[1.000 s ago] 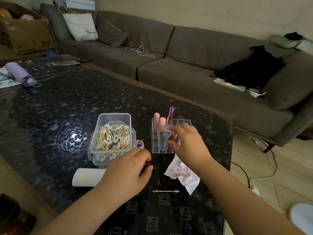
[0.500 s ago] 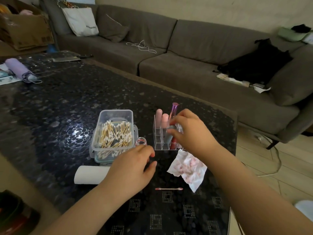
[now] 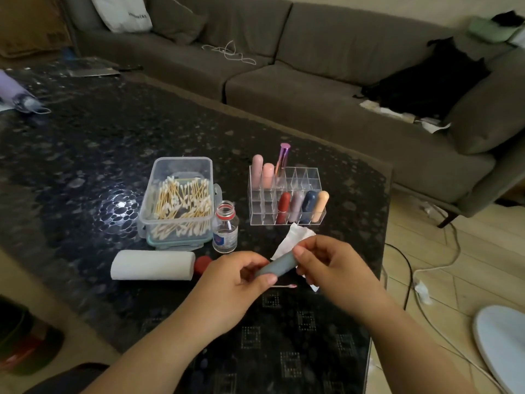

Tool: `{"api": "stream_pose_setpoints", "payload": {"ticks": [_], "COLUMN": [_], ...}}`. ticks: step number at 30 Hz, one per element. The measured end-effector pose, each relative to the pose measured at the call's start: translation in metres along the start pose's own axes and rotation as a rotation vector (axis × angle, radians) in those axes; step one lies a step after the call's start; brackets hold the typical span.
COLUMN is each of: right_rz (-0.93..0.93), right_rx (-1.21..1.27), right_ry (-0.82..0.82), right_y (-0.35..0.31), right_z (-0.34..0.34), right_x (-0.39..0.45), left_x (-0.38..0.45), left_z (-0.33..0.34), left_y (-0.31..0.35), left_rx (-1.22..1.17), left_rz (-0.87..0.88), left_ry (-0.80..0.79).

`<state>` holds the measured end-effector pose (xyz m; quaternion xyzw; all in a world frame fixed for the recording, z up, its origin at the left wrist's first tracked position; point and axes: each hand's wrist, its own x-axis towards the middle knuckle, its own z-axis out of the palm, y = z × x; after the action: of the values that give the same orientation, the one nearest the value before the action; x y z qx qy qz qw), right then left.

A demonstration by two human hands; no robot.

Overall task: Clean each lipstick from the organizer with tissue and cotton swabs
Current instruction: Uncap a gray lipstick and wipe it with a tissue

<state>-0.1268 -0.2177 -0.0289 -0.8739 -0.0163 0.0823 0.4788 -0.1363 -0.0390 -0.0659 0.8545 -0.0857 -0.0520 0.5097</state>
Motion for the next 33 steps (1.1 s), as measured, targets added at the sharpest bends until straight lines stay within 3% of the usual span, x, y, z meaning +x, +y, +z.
{"api": "stream_pose_setpoints", "payload": {"ticks": [6, 10, 13, 16, 18, 23, 26, 28, 33], "right_rz": [0.030, 0.062, 0.046, -0.129, -0.218, -0.215, -0.215, -0.219, -0.148], "right_rx": [0.209, 0.214, 0.016, -0.303, -0.380, -0.452, -0.357, -0.162, 0.216], "right_ry": [0.177, 0.119, 0.093, 0.154, 0.149, 0.121, 0.187, 0.249, 0.147], "right_y": [0.007, 0.013, 0.016, 0.021, 0.027, 0.037, 0.030, 0.019, 0.002], "right_z": [-0.018, -0.011, 0.008, 0.025, 0.034, 0.042, 0.037, 0.032, 0.021], "right_x": [0.020, 0.025, 0.029, 0.032, 0.035, 0.038, 0.035, 0.029, 0.015], "left_x": [0.008, 0.009, 0.007, 0.006, 0.005, 0.005, 0.005, 0.004, 0.001], "left_z": [-0.004, -0.008, -0.008, -0.007, -0.005, -0.006, -0.005, -0.005, -0.006], "left_y": [-0.008, -0.014, -0.015, -0.011, -0.011, -0.010, -0.008, -0.006, -0.002], "left_rx": [-0.072, -0.141, -0.307, -0.468, -0.575, -0.674, -0.673, -0.647, -0.633], "left_rz": [-0.090, -0.110, -0.143, -0.151, -0.164, -0.143, -0.135, -0.126, -0.124], "left_ry": [0.052, 0.080, 0.105, 0.123, 0.125, 0.061, 0.054, 0.056, 0.094]}}
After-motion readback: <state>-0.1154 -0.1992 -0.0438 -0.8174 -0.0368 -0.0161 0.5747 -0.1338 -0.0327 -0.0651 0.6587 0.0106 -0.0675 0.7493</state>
